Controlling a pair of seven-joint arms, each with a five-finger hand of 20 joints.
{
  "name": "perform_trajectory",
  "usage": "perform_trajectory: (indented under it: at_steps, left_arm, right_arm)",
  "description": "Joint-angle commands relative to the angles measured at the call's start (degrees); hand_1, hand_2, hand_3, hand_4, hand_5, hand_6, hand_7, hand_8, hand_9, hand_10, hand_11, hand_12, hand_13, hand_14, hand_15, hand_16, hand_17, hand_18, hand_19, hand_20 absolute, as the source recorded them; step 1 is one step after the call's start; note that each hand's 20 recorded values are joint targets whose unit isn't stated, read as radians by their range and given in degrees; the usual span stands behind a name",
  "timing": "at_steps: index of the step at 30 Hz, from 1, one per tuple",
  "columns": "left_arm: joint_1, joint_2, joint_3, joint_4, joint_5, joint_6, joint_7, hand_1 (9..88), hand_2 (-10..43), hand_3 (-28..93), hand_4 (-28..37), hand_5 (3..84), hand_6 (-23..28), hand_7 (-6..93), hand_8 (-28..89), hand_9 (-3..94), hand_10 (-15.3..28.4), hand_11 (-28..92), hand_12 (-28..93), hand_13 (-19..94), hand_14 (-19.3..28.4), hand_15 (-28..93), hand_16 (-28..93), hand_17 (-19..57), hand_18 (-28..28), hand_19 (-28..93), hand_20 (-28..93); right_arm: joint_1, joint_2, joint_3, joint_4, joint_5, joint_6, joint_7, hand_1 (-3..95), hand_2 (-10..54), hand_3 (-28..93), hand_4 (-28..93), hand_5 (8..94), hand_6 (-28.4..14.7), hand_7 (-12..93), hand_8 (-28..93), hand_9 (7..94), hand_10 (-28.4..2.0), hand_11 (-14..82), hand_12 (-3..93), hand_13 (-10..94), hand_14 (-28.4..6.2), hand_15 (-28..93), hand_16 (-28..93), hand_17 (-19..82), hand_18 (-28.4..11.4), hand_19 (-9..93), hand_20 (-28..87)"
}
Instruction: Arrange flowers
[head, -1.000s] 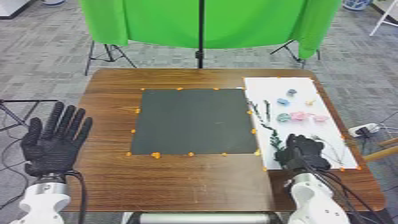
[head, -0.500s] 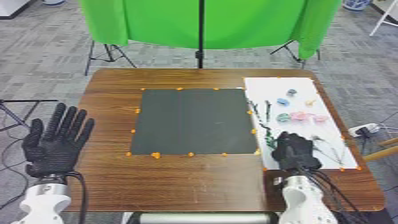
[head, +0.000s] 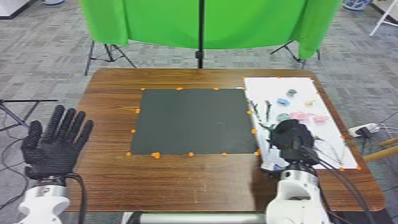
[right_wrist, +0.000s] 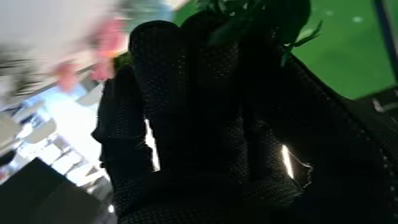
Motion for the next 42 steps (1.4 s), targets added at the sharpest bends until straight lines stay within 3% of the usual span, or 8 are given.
perform_trajectory:
  at_steps: [1, 17, 28, 30, 32, 36, 39, 42]
  left_arm:
    - [1.32, 0.83, -0.17, -0.17, -0.64, 0.58, 0.74, 28.1, 13.6, 74, -28.3, 44.4, 8.4, 7.5, -8, 38.4, 13.9, 15, 7, 27, 13.1, 23, -7, -5.9, 11.8, 30, 10]
    - [2.68, 3.26, 0.1, -0.66, -1.75, 0.29, 2.81, 28.2, 13.4, 74, -28.3, 44.4, 8.4, 7.5, -8, 38.4, 13.9, 15, 7, 27, 13.0, 23, -7, -5.7, 11.7, 30, 10]
    - [-2.05, 5.65, 2.66, 1.05, -1.68, 1.49, -0.76, 28.3, 13.4, 74, -28.3, 44.5, 8.4, 7.5, -8, 38.5, 13.7, 15, 8, 27, 13.0, 23, -7, -5.8, 11.8, 30, 10]
    - [-3.11, 6.21, 3.15, 1.41, -1.85, 2.13, -1.67, 28.3, 13.4, 74, -28.3, 44.5, 8.4, 7.5, -8, 38.5, 13.7, 15, 8, 27, 13.0, 23, -7, -5.8, 11.8, 30, 10]
    - [-4.18, 6.46, 3.61, 1.31, -2.97, 4.76, -3.09, 28.4, 13.5, 74, -28.3, 44.6, 8.5, 7.7, -8, 38.6, 13.7, 15, 8, 27, 13.1, 23, -7, -5.8, 11.8, 30, 10]
    - [-4.08, 6.52, 3.61, 1.65, -2.65, 3.66, -2.82, 28.3, 13.7, 74, -28.3, 45.0, 8.7, 8.1, -9, 38.9, 13.9, 15, 8, 27, 13.1, 24, -7, -6.0, 12.0, 30, 10]
    - [-4.3, 6.53, 3.55, 1.75, -2.59, 3.74, -2.98, 28.4, 13.8, 75, -28.3, 45.1, 8.6, 8.2, -9, 39.3, 13.9, 16, 8, 27, 13.1, 24, -7, -6.1, 12.0, 31, 10]
    - [-4.01, 5.99, 3.53, 1.72, -2.67, 2.59, -2.23, 28.5, 13.8, 75, -28.3, 45.2, 8.6, 8.3, -9, 39.3, 13.9, 16, 7, 27, 13.1, 24, -7, -6.1, 12.1, 31, 10]
  right_arm:
    - [11.3, -1.28, -6.46, -1.96, 6.31, -2.03, 0.4, 50.7, -9.5, 86, -20, 81.1, -1.8, 41, 12, 87.2, -12.0, 22.8, 45.4, 74, -10.4, 47, 40, 33, -27.2, 87, 28]
    - [28.23, -14.0, -19.79, 8.19, 26.45, -15.87, 8.77, 50.7, -9.5, 85, -20, 79.0, -2.2, 43, 14, 85.3, -12.7, 27.0, 44.9, 72, -11.4, 53, 37, 33, -28.3, 90, 28]
    - [28.7, -21.11, -23.3, 16.07, 19.1, -19.74, 10.53, 47.9, -9.5, 81, -22, 75.9, -3.7, 44, 14, 83.0, -14.2, 27.9, 42.5, 70, -15.3, 59, 28, 32, -28.4, 91, 29]
    - [28.31, -21.86, -23.63, 17.63, 17.86, -21.04, 10.23, 46.2, -9.5, 80, -23, 72.3, -4.9, 44, 12, 78.4, -16.0, 34.1, 36.9, 67, -16.8, 63, 22, 31, -28.4, 91, 31]
    - [27.37, -22.83, -23.35, 18.87, 17.54, -22.5, 11.99, 43.1, -9.5, 81, -23, 65.5, -6.8, 45, 9, 70.8, -19.2, 43.1, 28.5, 62, -18.5, 66, 19, 30, -28.4, 91, 31]
    - [26.58, -23.04, -23.51, 19.02, 17.49, -23.09, 11.1, 36.8, -9.5, 87, -23, 52.3, -10.6, 51, -17, 56.2, -23.8, 52.9, 22.9, 55, -20.9, 71, 15, 29, -28.4, 93, 31]
    - [26.57, -23.65, -22.96, 19.43, 17.05, -22.84, 10.77, 35.0, -9.5, 88, -23, 44.8, -12.8, 49, -21, 49.5, -25.8, 53.9, 21.9, 52, -21.7, 72, 14, 29, -28.4, 93, 32]
    - [26.89, -22.75, -22.76, 18.51, 17.6, -21.95, 10.16, 34.2, -9.5, 89, -25, 41.7, -14.8, 29, -17, 45.8, -26.7, 48.5, 18.1, 50, -22.4, 73, 12, 29, -28.4, 93, 33]
